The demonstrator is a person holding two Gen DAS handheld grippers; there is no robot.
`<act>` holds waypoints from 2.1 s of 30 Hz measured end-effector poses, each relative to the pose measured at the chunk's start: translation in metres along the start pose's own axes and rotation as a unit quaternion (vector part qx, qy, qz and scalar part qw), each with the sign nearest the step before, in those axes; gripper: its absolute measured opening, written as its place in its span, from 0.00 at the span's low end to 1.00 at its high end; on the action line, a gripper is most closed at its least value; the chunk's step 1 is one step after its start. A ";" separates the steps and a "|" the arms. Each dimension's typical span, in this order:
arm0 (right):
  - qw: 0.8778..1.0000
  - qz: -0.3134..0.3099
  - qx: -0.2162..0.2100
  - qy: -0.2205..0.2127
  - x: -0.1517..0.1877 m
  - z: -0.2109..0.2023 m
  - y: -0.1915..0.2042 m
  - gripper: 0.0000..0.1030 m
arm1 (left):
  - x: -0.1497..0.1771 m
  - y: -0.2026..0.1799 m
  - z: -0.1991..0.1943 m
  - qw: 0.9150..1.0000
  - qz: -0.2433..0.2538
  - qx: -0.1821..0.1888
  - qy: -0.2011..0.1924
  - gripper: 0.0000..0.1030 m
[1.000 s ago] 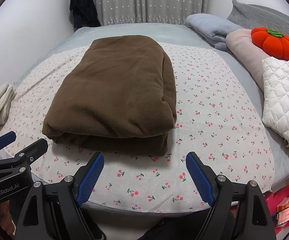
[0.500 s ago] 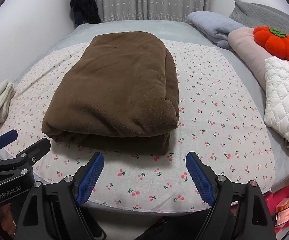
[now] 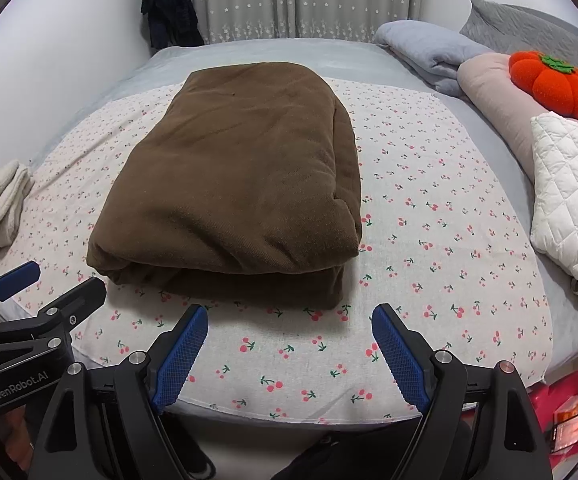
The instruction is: Fold large clothes
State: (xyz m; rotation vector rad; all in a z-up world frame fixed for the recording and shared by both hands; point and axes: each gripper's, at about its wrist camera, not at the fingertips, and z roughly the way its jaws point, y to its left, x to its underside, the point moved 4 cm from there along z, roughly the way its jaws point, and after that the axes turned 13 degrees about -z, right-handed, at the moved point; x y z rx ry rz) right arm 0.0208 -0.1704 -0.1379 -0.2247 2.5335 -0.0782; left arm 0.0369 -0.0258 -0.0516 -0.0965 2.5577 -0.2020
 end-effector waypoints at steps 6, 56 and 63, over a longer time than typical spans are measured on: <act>1.000 -0.002 -0.001 0.001 -0.001 0.000 0.001 0.84 | 0.001 0.000 0.000 1.000 0.001 0.001 0.002 0.95; 1.000 -0.003 -0.002 0.005 0.000 0.001 0.004 0.84 | 0.003 0.002 0.003 1.000 -0.003 0.003 0.008 0.95; 1.000 -0.005 -0.003 0.004 0.000 0.002 0.006 0.84 | 0.001 0.006 0.006 1.000 -0.002 0.007 0.014 0.95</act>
